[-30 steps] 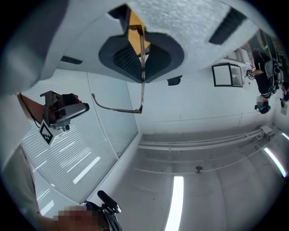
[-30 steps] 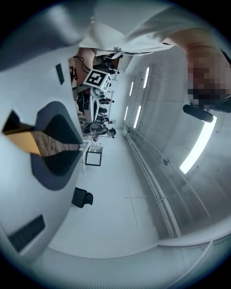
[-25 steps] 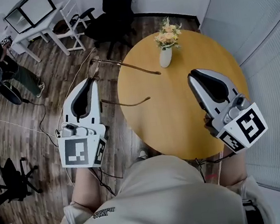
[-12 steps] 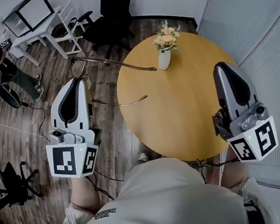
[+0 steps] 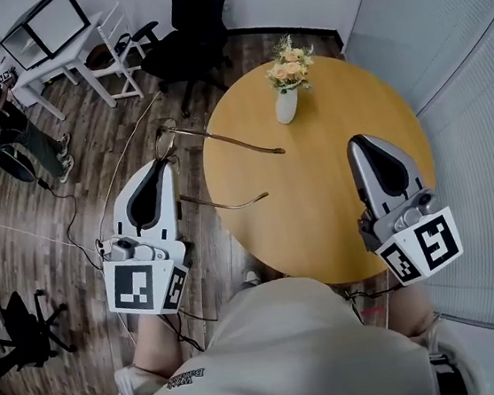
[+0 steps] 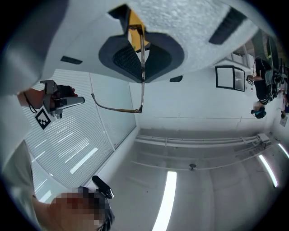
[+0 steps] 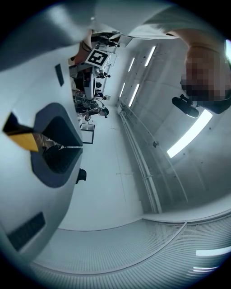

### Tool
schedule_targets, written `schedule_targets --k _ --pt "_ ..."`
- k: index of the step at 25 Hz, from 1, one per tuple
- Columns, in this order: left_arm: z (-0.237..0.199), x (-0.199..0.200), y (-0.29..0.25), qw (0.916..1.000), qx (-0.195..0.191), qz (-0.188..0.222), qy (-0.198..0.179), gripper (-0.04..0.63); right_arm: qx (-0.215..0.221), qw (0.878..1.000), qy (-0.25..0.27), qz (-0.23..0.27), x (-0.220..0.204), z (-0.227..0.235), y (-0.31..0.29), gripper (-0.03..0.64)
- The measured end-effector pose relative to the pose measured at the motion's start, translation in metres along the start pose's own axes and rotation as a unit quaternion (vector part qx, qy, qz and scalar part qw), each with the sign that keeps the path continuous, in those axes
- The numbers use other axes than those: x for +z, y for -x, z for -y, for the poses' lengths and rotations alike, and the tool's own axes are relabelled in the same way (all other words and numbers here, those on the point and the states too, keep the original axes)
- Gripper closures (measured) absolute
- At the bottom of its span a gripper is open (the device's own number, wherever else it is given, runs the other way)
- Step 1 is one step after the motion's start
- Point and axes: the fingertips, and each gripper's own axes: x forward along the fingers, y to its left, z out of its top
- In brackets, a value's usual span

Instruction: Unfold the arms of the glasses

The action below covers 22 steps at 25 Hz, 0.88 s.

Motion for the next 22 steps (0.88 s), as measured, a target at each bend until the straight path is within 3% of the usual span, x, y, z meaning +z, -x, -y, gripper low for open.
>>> schedule_targets --k 8,14,22 --pt "0.004 -0.034 -0.002 0.9992 -0.001 -0.035 0.019 0.555 0.01 0.999 -0.021 -0.032 -0.028 -0.001 -0.006 0.581" --pt "0.002 -0.042 -0.004 0.9988 0.003 -0.045 0.02 0.555 0.019 0.998 0.012 -0.053 -0.038 -0.009 -0.01 0.581" --pt "0.001 -0.043 -0.005 0.9986 0.005 -0.047 0.023 0.555 0.025 0.998 0.01 -0.06 -0.044 -0.009 -0.014 0.581"
